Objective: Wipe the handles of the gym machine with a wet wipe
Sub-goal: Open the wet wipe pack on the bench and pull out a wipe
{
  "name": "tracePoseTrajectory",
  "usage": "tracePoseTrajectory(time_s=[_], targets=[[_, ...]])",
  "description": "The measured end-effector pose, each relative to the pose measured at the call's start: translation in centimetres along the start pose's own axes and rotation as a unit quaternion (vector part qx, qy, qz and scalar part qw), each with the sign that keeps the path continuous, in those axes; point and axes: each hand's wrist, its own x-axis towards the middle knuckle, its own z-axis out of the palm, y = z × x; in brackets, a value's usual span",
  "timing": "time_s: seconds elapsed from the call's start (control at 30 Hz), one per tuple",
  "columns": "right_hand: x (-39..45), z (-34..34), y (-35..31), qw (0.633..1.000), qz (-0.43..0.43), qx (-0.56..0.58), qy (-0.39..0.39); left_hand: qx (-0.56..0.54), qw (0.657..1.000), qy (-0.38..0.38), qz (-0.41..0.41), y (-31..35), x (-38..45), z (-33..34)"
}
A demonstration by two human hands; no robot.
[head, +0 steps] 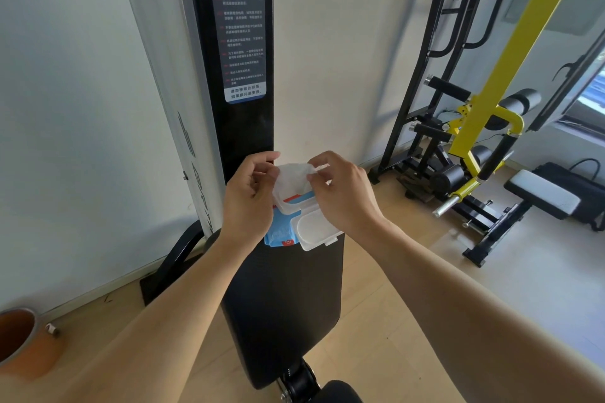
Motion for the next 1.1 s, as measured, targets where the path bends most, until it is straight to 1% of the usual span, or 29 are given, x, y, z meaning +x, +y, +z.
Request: tracePoseTrajectory(time_s=[0.1, 0.2, 0.4, 0.5, 0.6, 0.77, 0.9, 1.0, 1.1], targets=[[0.1, -0.3, -0.1, 1.000, 0.006, 0.020, 0.001, 0.001, 0.999, -0.029, -0.017, 0.3, 0.1, 0.3], [0.3, -0.4, -0.4, 0.999, 0.015, 0.030, 0.007, 0.074, 0.996, -0.052, 0.000, 0.0, -0.1, 0.8], [0.7, -0.6, -0.6, 0.999, 0.030, 0.021, -0.005, 0.102, 0.993, -0.033, 0.039, -0.4, -0.4, 0.8], [0.8, -0.7, -0.6, 0.999, 0.017, -0.021, -0.024, 0.097, 0.995, -0.033, 0.015, -0.2, -0.3, 0.8], [0.9, -0.7, -0.6, 0.998, -0.009, -0.056, -0.020, 0.096, 0.995, -0.030, 0.001, 0.0, -0.2, 0.8], [1.0, -0.8, -0.3, 1.000, 0.014, -0.026, -0.012, 0.087, 0.996, -0.020, 0.005, 0.2, -0.2, 0.6], [1.1, -1.1, -0.2, 0.999, 0.011, -0.038, -0.024, 0.070, 0.997, -0.015, 0.011, 0.3, -0.3, 0.6], [1.0, -1.1, -0.4, 0.999, -0.002, -0.039, -0.025, 0.082, 0.996, -0.009, 0.032, 0.2, -0.4, 0.6], [1.0, -1.1, -0.5, 0.999, -0.005, -0.027, -0.047, 0.102, 0.994, 0.002, 0.031, -0.2, -0.4, 0.6]])
